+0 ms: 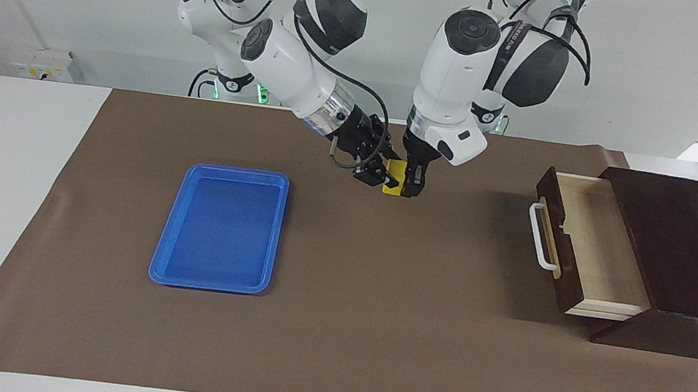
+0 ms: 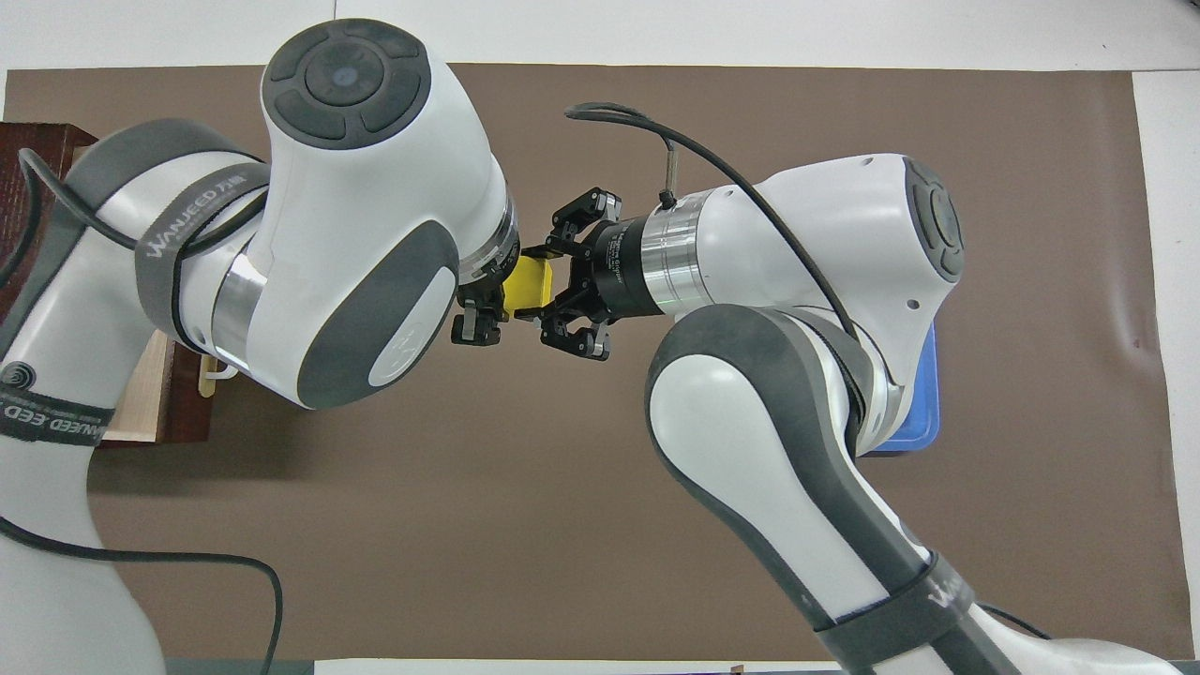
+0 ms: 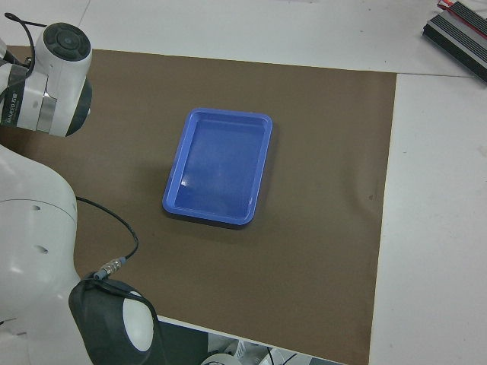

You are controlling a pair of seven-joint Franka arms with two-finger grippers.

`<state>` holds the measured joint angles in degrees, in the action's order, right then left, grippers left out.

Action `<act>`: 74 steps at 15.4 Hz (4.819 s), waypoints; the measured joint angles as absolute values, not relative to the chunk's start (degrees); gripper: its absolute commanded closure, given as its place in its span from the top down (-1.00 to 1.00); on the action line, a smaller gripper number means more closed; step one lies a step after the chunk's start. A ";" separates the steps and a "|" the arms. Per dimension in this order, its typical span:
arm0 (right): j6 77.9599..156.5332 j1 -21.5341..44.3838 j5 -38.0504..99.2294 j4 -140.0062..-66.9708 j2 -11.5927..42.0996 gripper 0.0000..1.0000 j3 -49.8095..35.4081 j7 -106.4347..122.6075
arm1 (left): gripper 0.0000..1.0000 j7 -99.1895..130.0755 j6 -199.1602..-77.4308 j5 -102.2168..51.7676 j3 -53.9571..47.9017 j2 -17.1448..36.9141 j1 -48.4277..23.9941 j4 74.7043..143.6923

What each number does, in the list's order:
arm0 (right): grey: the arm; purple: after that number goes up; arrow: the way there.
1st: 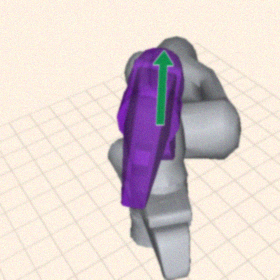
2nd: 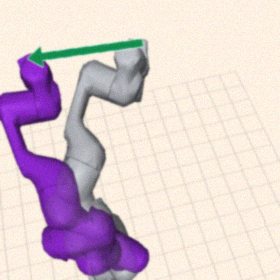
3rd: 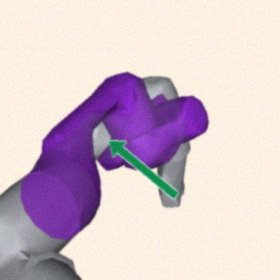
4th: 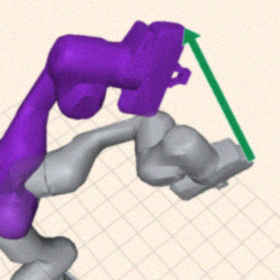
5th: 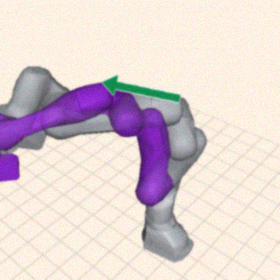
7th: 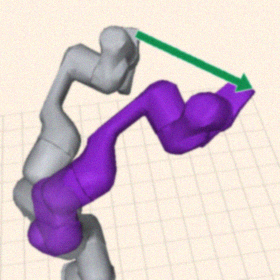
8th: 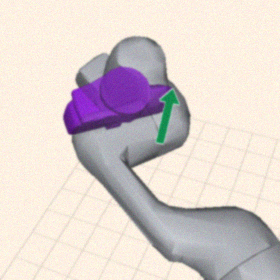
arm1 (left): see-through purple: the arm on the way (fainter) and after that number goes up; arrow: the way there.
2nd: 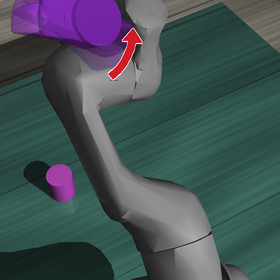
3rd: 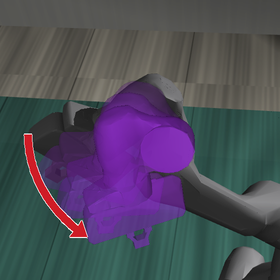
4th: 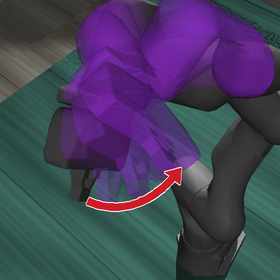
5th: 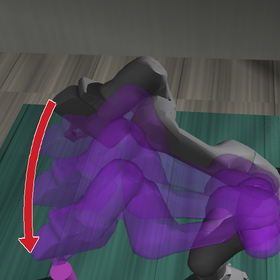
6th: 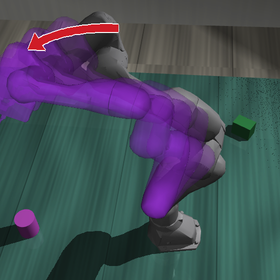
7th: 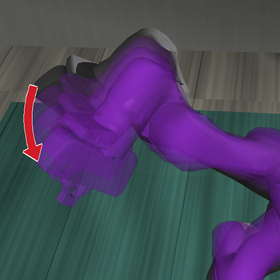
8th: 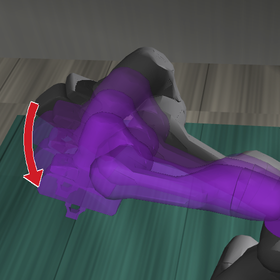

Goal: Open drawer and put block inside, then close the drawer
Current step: 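Open the right gripper and withdraw it while the left gripper takes the block, then lower the block into the drawer with the left gripper while the right gripper retracts, then open the left gripper to release the block inside the drawer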

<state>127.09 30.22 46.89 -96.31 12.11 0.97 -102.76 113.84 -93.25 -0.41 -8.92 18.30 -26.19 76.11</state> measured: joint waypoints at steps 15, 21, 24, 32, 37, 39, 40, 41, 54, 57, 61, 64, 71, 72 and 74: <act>116.67 21.54 42.25 -90.20 12.61 1.00 2.04 -103.65 | -1.00 98.74 -92.59 3.53 -7.30 18.16 -15.43 76.79; 105.29 10.92 32.33 -85.33 12.60 1.00 2.23 -87.94 | -1.00 76.71 -92.78 3.75 -6.98 17.57 0.61 79.14; 100.20 6.89 29.14 -84.59 11.94 1.00 2.31 -74.42 | -1.00 70.15 -95.37 3.75 -7.01 16.30 5.08 82.14; 88.32 1.23 13.87 -84.15 7.63 1.00 2.50 -34.72 | -1.00 67.86 -105.66 3.75 -7.07 11.25 10.07 95.09; 87.63 1.03 3.72 -84.19 5.63 1.00 2.52 -10.08 | -1.00 71.13 -109.51 3.75 -7.08 8.64 11.67 101.46; 87.63 1.04 0.92 -84.23 4.49 1.00 2.51 -3.03 | -1.00 72.34 -111.01 3.75 -7.07 8.05 12.08 103.12; 87.60 1.04 0.09 -84.37 3.59 1.00 2.51 -0.22 | -1.00 72.82 -111.94 3.75 -7.09 7.81 12.33 103.96; 87.48 1.04 -0.27 -84.69 2.41 1.00 2.51 1.97 | -1.00 73.31 -112.80 3.75 -7.09 7.64 12.46 104.75; 83.77 -1.85 -0.58 -92.80 -3.01 1.00 1.90 3.82 | -1.00 75.51 -116.72 3.73 -8.19 6.37 12.26 109.87; 85.59 -1.88 -0.58 -92.87 -1.87 1.00 1.81 3.70 | -1.00 75.52 -117.03 3.73 -8.20 6.00 12.26 110.69; 85.75 -2.20 -0.59 -91.68 -1.70 1.00 1.81 3.65 | -0.88 75.55 -117.18 3.73 -8.26 5.60 12.18 111.20; 85.74 -2.20 -0.59 -91.24 -1.70 1.00 1.70 3.65 | -0.45 75.72 -117.19 3.73 -8.31 5.33 11.71 111.37; 85.74 -2.18 -0.59 -91.22 -1.70 1.00 1.16 3.61 | -0.30 75.85 -117.20 3.73 -8.29 5.30 11.59 111.42; 85.74 -2.18 -0.59 -91.21 -1.70 1.00 1.16 3.61 | -0.30 75.85 -117.20 3.73 -8.28 5.30 11.59 111.47; 85.76 -2.18 -0.59 -91.21 -1.70 1.00 1.16 3.60 | -0.30 75.85 -117.32 3.73 -8.24 5.27 11.59 111.74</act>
